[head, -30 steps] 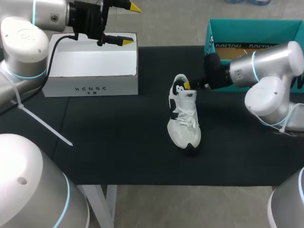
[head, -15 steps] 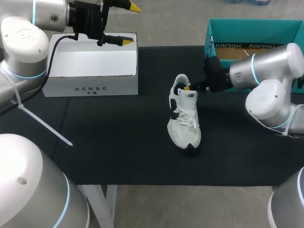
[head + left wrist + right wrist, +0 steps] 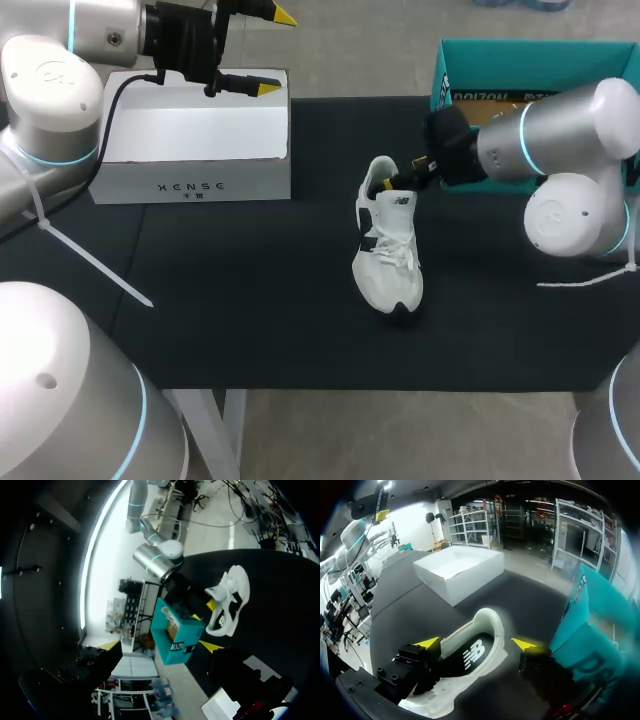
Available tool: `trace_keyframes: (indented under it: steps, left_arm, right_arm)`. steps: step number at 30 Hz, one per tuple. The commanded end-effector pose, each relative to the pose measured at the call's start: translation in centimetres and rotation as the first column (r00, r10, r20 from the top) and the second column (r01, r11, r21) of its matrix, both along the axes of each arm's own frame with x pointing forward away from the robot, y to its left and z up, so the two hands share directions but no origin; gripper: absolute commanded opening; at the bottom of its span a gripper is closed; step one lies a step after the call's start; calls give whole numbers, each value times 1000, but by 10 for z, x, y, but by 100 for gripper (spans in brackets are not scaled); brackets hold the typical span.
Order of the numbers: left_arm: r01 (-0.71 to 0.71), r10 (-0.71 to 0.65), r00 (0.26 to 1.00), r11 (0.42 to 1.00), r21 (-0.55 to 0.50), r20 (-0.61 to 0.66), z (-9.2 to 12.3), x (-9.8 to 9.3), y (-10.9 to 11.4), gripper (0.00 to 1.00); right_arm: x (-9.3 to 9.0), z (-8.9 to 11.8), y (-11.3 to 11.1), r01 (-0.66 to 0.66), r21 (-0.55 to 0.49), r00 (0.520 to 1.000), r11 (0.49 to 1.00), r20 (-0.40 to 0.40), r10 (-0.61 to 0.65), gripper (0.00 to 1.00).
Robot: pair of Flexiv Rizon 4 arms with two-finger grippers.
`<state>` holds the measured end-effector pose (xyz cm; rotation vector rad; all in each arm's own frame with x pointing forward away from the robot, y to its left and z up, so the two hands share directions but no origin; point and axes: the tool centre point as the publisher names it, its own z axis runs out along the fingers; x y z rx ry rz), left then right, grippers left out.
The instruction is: Take the shoe out of the shoebox, open the shoe tongue, remove and reinsert the insole, then place the shoe into the shoebox
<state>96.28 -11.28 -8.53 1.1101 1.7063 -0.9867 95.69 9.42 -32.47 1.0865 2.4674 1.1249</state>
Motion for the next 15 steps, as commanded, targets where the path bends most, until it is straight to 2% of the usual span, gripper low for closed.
trace_keyframes:
  steps: [1,4,8,15]
  left_arm:
    - [1,-1,1000,1000,3,-1,0,0,0,100]
    - [1,-1,1000,1000,3,-1,0,0,0,100]
    - [1,-1,1000,1000,3,-1,0,0,0,100]
    - [1,-1,1000,1000,3,-1,0,0,0,100]
  right_arm:
    - [11,10,9,66,-263,996,963,-42,-80,0]
    - [19,8,12,58,-286,995,957,-58,-78,0]
    - [28,2,17,1,-388,996,922,-79,-35,0]
    - [25,-15,27,-105,-472,989,875,-142,41,0]
